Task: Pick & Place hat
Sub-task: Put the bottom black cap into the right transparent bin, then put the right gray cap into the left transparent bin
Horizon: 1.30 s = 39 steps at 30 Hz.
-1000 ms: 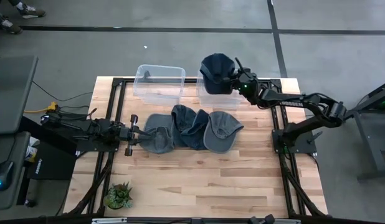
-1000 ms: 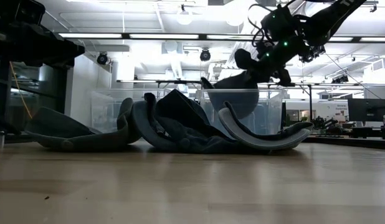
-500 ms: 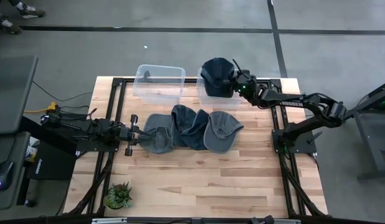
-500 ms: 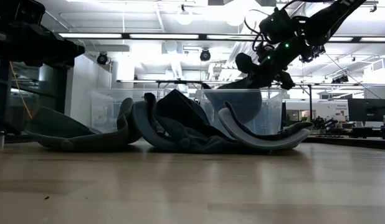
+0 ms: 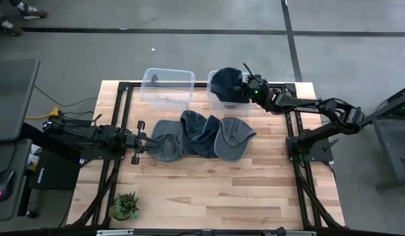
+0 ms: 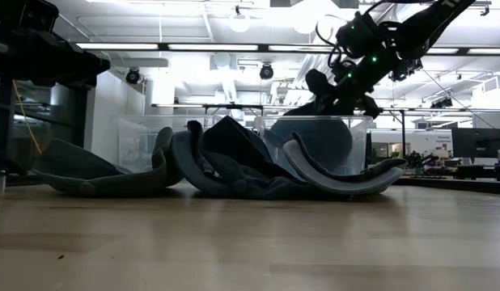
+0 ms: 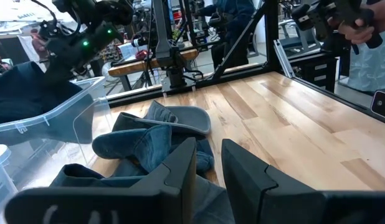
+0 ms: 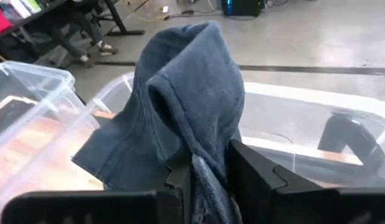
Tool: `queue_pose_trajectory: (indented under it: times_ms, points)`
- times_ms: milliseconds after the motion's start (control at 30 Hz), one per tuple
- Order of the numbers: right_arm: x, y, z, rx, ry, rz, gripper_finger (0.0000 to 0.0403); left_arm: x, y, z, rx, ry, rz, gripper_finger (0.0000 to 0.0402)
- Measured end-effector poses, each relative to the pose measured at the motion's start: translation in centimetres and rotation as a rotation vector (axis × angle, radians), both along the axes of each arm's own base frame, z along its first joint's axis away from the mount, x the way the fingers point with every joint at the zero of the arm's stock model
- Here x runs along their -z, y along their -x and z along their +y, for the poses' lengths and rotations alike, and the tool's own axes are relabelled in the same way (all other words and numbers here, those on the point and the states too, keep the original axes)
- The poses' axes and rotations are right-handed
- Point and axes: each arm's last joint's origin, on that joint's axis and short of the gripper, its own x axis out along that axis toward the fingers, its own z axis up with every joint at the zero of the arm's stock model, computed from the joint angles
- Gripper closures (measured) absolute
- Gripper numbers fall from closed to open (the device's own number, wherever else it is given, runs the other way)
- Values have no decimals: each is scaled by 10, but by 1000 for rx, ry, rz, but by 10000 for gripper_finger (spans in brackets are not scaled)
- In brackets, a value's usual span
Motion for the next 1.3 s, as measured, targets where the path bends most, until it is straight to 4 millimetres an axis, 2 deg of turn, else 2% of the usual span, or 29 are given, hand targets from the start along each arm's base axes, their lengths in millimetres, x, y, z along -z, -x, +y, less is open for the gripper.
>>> queue_pose_trajectory:
  times_ms: [300,633,967,1300]
  points:
    - [8,6,-1,7,-74,64,271,0,0,0,0,0,0,328]
    - [5,11,-6,-52,-91,34,223,0,0,0,0,0,0,328]
    - [-21,24,-4,-107,18,30,222,0,0,0,0,0,0,328]
    - [-47,33,10,-323,73,-55,222,0,0,0,0,0,0,328]
